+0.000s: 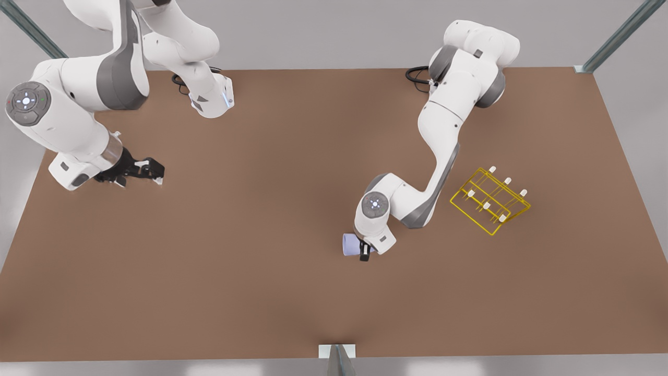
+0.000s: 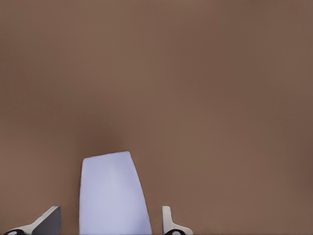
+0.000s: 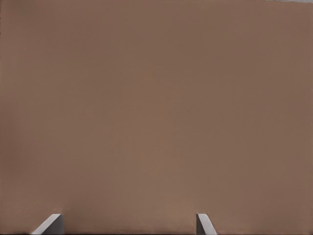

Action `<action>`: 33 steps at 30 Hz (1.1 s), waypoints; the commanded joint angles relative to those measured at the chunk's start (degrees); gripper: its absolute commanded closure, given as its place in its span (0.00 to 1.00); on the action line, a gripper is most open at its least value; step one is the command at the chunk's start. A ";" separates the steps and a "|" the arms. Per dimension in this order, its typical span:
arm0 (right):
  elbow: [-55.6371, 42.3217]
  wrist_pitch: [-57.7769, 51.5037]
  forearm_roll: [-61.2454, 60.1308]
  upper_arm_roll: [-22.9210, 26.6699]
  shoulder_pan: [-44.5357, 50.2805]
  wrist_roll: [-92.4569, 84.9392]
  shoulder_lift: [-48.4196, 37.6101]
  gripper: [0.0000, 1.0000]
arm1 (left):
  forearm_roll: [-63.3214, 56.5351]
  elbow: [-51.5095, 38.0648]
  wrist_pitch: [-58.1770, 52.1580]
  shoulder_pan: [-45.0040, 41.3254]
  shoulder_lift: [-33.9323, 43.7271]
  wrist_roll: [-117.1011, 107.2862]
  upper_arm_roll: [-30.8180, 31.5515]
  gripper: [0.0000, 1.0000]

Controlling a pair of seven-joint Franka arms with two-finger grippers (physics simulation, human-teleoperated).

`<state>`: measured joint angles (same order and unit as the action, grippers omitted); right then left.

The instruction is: Place the cup on the cup holder

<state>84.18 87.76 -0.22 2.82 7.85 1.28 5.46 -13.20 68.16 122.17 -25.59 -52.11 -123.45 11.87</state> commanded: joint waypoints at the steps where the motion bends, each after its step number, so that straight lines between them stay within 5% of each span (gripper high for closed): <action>1: -0.16 -3.91 0.75 -1.49 -4.67 -6.29 -0.54 0.00 | 0.02 -0.22 0.70 -0.08 -0.19 -6.98 0.00 0.00; 33: -1.56 -1.01 1.19 -1.15 -9.17 -8.14 1.92 0.00 | -3.85 -1.97 6.86 -1.75 -4.05 -7.24 -1.67 0.00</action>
<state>82.61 86.30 1.04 1.56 -1.03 -4.84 7.13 -17.20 66.23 129.09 -27.35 -56.22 -129.42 10.34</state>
